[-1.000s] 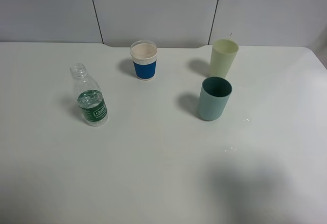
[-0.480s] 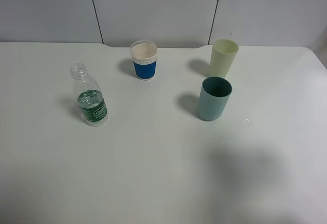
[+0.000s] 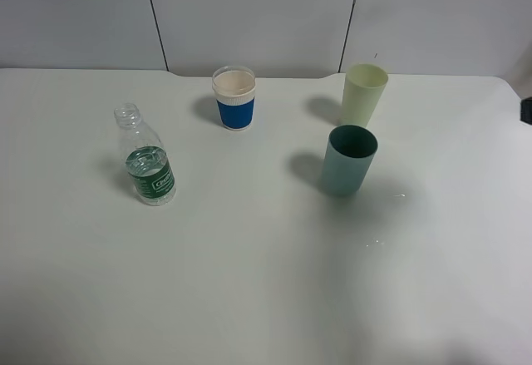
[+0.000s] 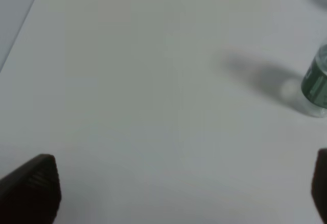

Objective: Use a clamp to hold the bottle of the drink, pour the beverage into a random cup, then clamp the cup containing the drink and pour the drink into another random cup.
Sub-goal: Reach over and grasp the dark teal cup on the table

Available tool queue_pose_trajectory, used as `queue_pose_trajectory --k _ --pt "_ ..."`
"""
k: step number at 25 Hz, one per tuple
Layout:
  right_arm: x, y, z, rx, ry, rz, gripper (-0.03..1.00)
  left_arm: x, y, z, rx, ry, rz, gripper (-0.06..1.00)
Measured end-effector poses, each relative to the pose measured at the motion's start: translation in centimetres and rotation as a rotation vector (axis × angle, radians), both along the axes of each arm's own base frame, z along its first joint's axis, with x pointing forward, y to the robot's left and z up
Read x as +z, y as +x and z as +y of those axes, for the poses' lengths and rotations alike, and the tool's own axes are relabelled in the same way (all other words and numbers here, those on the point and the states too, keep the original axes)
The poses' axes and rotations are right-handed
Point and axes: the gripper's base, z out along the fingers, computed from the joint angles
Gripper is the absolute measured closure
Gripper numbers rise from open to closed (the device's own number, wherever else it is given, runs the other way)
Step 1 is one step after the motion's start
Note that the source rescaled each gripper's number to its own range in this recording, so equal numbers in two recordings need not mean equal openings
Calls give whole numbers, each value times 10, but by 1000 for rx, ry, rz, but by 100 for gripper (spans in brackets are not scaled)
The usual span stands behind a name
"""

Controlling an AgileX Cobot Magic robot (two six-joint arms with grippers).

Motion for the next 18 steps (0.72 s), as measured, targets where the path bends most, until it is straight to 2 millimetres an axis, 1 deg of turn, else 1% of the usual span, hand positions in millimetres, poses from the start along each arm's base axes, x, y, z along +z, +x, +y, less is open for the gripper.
queue_pose_trajectory --k 1,2,4,5,8,11,14,18 --pt "-1 23 4 48 -17 -36 -3 0 0 0 0 0 0 -6" --pt "-2 34 11 98 -26 -57 -3 0 0 0 0 0 0 -6" --pt "-4 46 22 171 -30 -80 -3 0 0 0 0 0 0 -6" --pt "-4 46 22 171 -30 -80 -3 0 0 0 0 0 0 -6" --pt "-9 59 41 275 -26 -98 -3 0 0 0 0 0 0 -6" --pt "-12 64 52 331 -23 -101 -3 0 0 0 0 0 0 -6" --pt "-22 72 70 429 -61 -69 -3 0 0 0 0 0 0 -6" --pt "-30 75 80 456 -54 -30 -3 0 0 0 0 0 0 -6"
